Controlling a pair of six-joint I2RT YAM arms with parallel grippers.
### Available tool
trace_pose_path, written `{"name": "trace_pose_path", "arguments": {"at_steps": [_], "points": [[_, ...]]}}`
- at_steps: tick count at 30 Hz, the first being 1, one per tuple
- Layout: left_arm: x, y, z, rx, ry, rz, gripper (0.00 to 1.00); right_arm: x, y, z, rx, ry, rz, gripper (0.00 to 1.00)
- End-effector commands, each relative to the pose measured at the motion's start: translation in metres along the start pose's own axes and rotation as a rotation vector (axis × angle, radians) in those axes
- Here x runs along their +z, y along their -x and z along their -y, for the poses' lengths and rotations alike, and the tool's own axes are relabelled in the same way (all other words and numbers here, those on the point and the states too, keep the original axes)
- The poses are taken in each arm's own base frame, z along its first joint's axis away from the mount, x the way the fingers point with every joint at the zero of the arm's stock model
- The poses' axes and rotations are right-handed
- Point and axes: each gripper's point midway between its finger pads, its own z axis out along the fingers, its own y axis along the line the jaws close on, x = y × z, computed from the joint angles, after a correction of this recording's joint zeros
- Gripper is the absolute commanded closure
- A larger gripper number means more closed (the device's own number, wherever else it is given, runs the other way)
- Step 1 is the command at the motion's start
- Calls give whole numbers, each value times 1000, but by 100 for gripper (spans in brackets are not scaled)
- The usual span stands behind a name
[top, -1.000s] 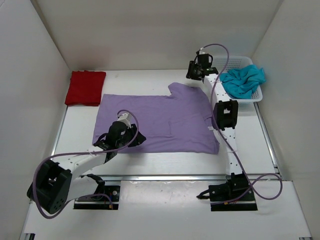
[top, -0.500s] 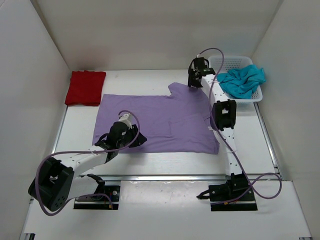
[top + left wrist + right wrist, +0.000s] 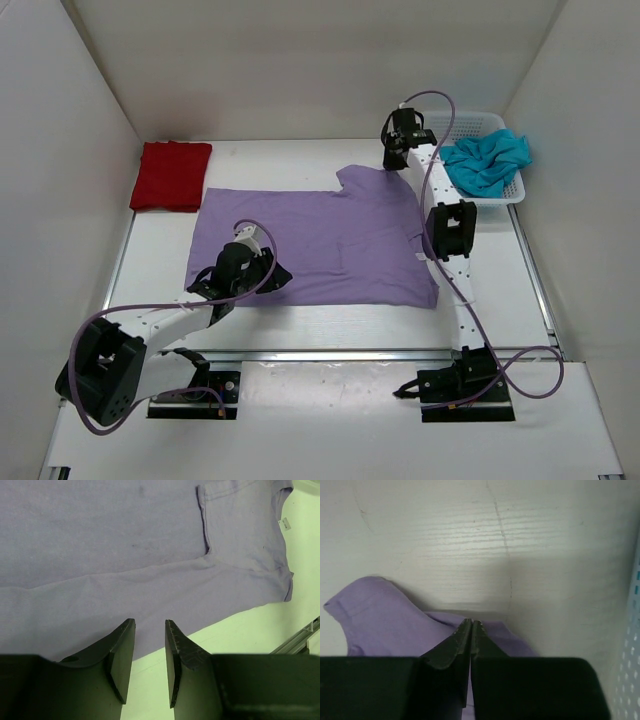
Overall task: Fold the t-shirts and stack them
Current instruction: Fold the flattened tshirt in 1/3 of the way
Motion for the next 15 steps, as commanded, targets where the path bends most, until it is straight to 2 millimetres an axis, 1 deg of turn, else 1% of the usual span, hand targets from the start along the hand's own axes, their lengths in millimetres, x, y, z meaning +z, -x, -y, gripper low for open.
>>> {"name": "trace_pose_path", "arguments": {"at_steps": [1, 2, 3, 4, 5, 6, 7, 8, 9, 10, 11, 12, 13, 14, 15], "points": [[-4, 8, 4, 3, -26, 35, 58, -70, 73, -13, 22, 54, 188, 100], [-4, 8, 4, 0, -28, 33, 58, -83, 81, -18, 20, 65, 209, 100], [-4, 10, 4, -3, -27, 38, 59, -88, 85, -17, 22, 67, 218, 100], [-4, 13, 3, -7, -24, 47, 59, -98, 89, -20, 16, 73, 229, 100], [-5, 13, 7, -1, -35, 44, 58, -106, 89, -25, 7, 76, 227, 100], [-4, 13, 5, -2, -29, 46, 58, -110, 85, -30, -10, 77, 216, 100], [-4, 12, 5, -7, -30, 46, 59, -115, 85, -30, -8, 72, 214, 100], [-5, 13, 9, 4, -43, 45, 59, -116, 78, -37, -18, 68, 192, 100], [-5, 15, 6, -7, -32, 53, 59, -119, 71, -42, -40, 61, 174, 100], [-5, 10, 7, -3, -33, 41, 58, -121, 69, -39, -41, 29, 166, 100], [-6, 12, 8, -4, -40, 49, 58, -123, 58, -40, -54, -8, 136, 100], [-7, 9, 4, -8, -32, 50, 59, -122, 46, -41, -69, -36, 100, 100], [-8, 11, 6, -8, -37, 57, 59, -121, 39, -43, -82, -41, 80, 100], [-7, 8, 4, -13, -34, 48, 58, -113, 22, -42, -108, -50, 31, 99], [-7, 11, 1, -19, -28, 60, 58, -110, 11, -39, -118, -64, -3, 89]]}}
